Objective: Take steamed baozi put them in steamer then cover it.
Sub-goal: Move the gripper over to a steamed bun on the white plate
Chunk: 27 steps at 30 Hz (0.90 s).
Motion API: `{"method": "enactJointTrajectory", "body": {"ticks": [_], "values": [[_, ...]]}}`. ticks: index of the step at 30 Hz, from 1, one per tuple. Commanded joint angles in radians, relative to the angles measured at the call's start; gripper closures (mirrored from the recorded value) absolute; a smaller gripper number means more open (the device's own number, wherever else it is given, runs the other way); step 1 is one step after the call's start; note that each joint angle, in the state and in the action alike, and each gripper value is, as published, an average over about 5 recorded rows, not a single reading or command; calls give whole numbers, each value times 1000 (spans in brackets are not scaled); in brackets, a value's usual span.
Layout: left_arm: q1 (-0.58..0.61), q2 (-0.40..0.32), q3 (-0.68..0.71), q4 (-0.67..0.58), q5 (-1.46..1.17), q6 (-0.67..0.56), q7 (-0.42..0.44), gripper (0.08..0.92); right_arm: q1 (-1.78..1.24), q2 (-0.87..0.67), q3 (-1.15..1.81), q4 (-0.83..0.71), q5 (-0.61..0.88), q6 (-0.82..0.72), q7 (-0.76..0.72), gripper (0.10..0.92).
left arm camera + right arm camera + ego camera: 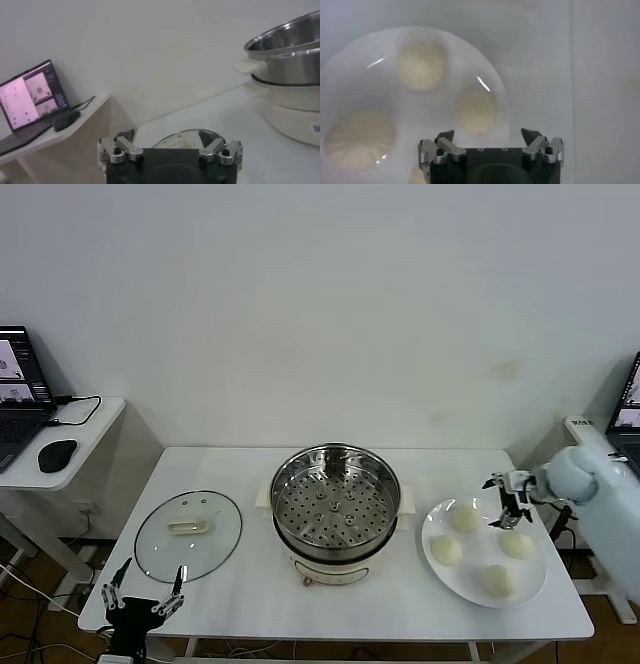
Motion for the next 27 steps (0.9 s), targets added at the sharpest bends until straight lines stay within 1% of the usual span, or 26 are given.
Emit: {"method": "enactJointTrajectory", "body": {"ticks": [1, 8, 20, 23, 25, 27], "values": [[17, -8, -14, -12, 5, 1, 3, 177, 127, 152, -131, -205, -141, 76, -50, 202], [21, -12, -17, -13, 10, 1, 4, 177, 117, 184, -97, -270, -181, 96, -13, 203], [12, -10, -10, 3, 14, 2, 3, 177, 108, 201, -85, -292, -159, 80, 17, 205], [11, -9, -9, 7, 13, 1, 2, 177, 109, 204, -86, -295, -150, 76, 18, 250], [8, -8, -9, 13, 13, 1, 1, 177, 109, 205, -86, -297, -145, 73, 18, 302], [5, -7, -9, 19, 13, 1, 1, 177, 109, 207, -86, -299, -144, 71, 17, 334]]}}
